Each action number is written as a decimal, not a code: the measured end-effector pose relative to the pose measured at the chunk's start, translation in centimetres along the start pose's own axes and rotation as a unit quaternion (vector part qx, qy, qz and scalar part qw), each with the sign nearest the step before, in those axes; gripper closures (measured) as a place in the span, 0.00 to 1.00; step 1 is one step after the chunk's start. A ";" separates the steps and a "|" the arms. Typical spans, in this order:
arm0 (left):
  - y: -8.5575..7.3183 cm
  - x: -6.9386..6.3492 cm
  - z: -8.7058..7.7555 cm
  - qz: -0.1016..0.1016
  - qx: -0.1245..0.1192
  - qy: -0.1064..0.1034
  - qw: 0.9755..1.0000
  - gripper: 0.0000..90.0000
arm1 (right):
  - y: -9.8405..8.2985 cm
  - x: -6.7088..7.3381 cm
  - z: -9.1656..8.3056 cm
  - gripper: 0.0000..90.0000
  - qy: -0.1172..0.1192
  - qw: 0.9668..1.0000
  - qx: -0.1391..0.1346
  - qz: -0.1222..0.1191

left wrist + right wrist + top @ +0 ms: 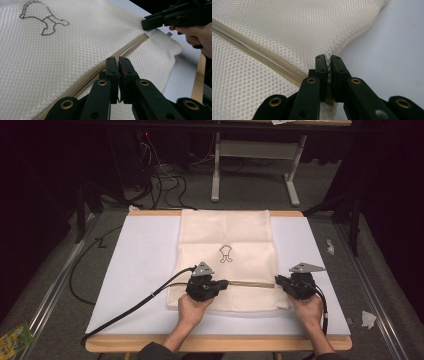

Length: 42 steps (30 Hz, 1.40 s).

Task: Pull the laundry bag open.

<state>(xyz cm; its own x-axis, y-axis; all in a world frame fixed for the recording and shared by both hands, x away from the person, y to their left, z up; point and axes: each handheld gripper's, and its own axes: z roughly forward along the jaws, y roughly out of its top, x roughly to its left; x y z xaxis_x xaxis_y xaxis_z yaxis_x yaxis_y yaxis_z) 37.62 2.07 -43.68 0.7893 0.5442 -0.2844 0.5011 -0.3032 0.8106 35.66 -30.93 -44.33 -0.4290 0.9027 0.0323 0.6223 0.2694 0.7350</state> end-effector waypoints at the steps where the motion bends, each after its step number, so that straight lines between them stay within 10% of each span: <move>1: 0.0 0.1 -0.1 -0.001 0.000 0.001 1.000 0.97 | 0.0 0.0 0.0 0.96 0.001 1.000 0.000 0.000; 42: -0.5 1.5 -2.6 -0.013 -0.005 0.002 1.000 0.97 | 0.5 0.1 0.3 0.96 0.000 1.000 0.002 0.001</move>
<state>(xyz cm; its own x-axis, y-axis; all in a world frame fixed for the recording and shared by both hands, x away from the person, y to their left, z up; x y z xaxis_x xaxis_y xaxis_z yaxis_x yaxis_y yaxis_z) 37.60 5.11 -43.18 0.7746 0.5548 -0.3034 0.5179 -0.2812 0.8079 36.13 -30.57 -44.13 -0.4284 0.9030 0.0335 0.6260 0.2699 0.7316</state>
